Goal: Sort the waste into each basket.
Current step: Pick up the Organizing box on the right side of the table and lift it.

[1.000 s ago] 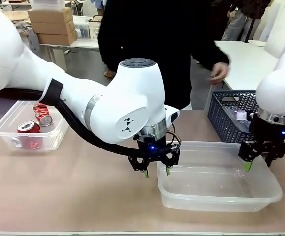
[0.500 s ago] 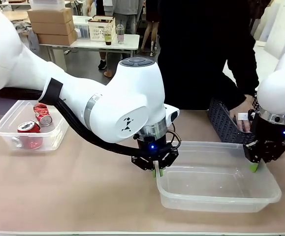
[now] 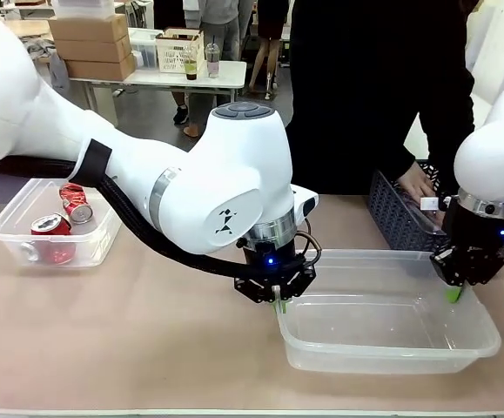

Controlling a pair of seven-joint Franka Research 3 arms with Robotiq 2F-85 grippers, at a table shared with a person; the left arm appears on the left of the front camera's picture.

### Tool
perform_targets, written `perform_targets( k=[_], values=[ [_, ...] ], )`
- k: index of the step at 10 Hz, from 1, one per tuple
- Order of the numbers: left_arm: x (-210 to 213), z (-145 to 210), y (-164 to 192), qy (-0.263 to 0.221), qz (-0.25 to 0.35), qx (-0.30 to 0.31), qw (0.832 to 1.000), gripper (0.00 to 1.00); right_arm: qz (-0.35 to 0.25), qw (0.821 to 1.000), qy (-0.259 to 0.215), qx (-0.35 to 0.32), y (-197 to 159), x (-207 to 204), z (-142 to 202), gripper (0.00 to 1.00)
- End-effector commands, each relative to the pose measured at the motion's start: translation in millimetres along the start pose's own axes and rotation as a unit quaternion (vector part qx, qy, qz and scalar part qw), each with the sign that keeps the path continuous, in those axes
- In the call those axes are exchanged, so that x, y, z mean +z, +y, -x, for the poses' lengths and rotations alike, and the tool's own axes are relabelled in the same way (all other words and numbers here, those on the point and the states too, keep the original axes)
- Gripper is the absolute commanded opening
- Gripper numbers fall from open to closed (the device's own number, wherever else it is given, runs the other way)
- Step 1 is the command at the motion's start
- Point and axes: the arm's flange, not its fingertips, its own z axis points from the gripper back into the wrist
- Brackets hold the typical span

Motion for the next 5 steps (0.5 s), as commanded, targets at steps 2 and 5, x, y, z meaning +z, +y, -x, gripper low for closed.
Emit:
perform_targets(
  k=[2, 5],
  values=[
    [48.2, 3.4, 30.7, 0.001, -0.030, -0.002, 1.000, 0.00, 0.041, 0.998, 0.041, -0.028, -13.3, -13.9, 83.8, 0.00],
    [100.9, -2.1, 66.0, -0.019, -0.007, 0.013, 1.000, 0.00, 0.052, 0.997, 0.044, -0.026, -3.1, 56.8, 63.5, 0.00]
  ],
)
